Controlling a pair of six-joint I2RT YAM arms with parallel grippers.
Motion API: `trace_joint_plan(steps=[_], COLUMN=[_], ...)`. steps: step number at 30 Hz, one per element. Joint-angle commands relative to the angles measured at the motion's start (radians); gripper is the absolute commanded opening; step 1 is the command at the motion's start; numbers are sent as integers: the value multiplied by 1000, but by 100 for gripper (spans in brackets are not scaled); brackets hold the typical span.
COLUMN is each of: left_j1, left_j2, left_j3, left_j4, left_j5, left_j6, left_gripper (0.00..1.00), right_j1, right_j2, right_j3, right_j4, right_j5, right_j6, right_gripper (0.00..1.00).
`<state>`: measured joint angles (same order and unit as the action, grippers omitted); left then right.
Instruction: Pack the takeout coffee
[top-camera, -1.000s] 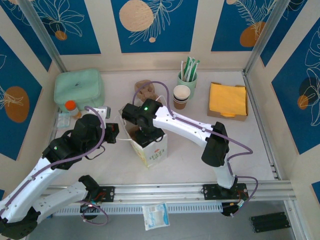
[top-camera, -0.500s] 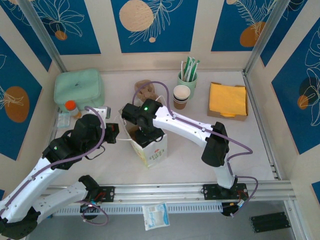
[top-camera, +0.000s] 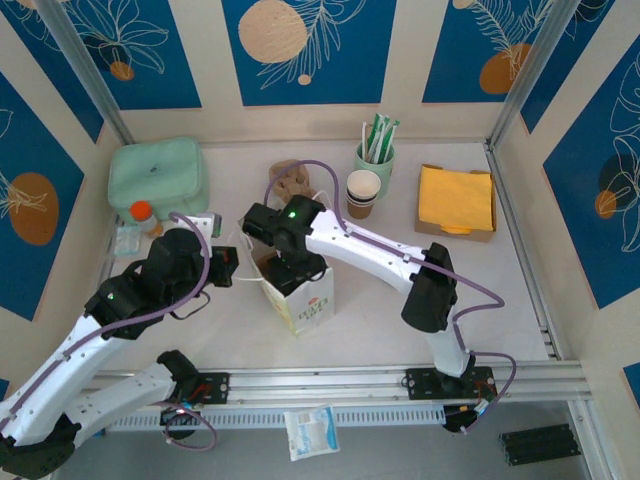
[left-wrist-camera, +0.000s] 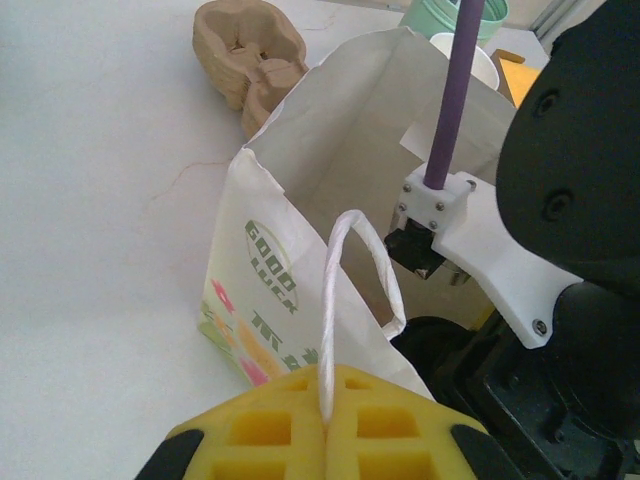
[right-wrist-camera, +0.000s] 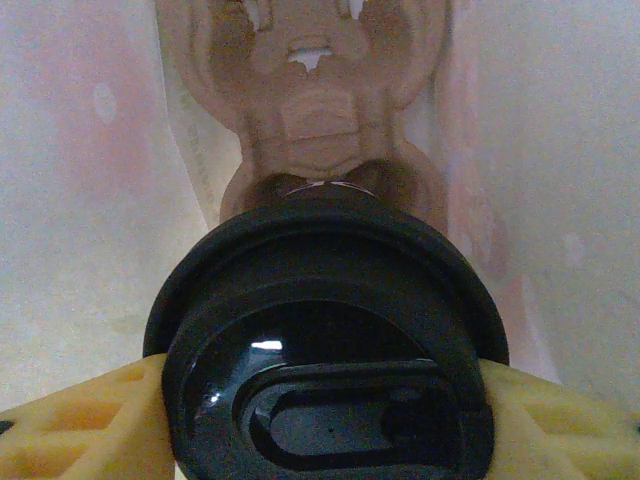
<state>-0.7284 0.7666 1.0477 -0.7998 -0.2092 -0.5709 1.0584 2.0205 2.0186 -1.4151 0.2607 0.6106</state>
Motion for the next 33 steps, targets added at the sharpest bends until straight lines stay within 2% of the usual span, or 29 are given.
trace_joint_plan(steps=[1,33], left_j1=[7,6], left_j2=[-13,-7], left_j3=[-12,-8], left_j4=[5,5], left_j5=[13,19], left_j6=[0,-3], left_gripper=[0,0], right_j1=[-10,-16], right_j2=[17,0], right_j3=[3,-72], right_j4=[17,74], right_j5=[-29,-10], right_j6=[5,14], right_gripper=[50,50])
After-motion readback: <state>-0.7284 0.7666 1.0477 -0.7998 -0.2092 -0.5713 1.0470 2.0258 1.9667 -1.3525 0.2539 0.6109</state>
